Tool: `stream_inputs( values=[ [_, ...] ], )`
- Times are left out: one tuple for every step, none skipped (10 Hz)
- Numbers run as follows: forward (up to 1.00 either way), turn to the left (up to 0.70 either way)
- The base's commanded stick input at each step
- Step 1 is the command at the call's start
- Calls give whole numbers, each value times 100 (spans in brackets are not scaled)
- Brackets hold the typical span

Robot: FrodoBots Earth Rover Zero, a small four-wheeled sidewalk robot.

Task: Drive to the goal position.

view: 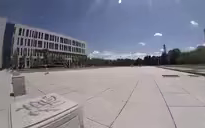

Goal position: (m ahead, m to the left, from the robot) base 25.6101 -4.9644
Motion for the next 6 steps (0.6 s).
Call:
stream_inputs(
  values=[
    [6, 0],
    [6, 0],
    [6, 0],
    [6, 0],
    [6, 0],
    [5, 0]
  ],
)
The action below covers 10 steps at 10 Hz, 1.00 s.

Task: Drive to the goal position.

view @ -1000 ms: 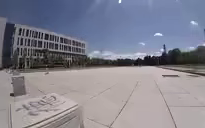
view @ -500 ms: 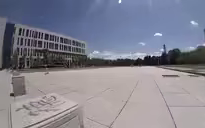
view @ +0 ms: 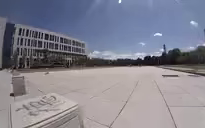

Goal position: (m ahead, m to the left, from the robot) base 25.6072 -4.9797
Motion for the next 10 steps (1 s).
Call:
stream_inputs(
  values=[
    [6, 0],
    [6, 0],
    [5, 0],
    [5, 0],
    [6, 0],
    [6, 0],
    [6, 0],
    [6, 0],
    [6, 0],
    [6, 0]
  ],
)
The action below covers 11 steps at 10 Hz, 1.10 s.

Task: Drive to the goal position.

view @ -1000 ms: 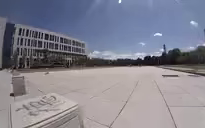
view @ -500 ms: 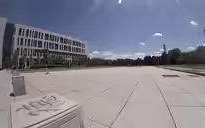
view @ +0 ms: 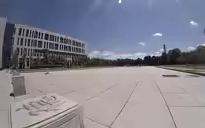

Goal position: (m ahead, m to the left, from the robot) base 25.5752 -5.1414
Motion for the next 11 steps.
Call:
stream_inputs(
  values=[
    [6, 0],
    [6, 0],
    [6, 0],
    [6, 0],
    [6, 0],
    [6, 0],
    [6, 0],
    [6, 0],
    [6, 0],
    [6, 0],
    [6, 0]
  ],
)
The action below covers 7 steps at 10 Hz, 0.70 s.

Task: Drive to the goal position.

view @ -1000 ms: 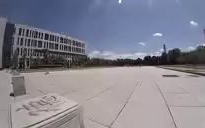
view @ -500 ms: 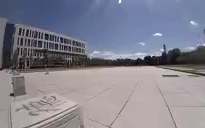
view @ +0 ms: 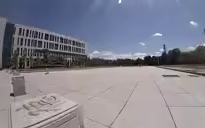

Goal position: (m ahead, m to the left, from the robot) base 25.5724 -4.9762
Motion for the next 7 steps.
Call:
stream_inputs(
  values=[
    [6, 0],
    [6, 0],
    [6, 0],
    [6, 0],
    [6, 0],
    [6, 0],
    [5, 0]
  ],
)
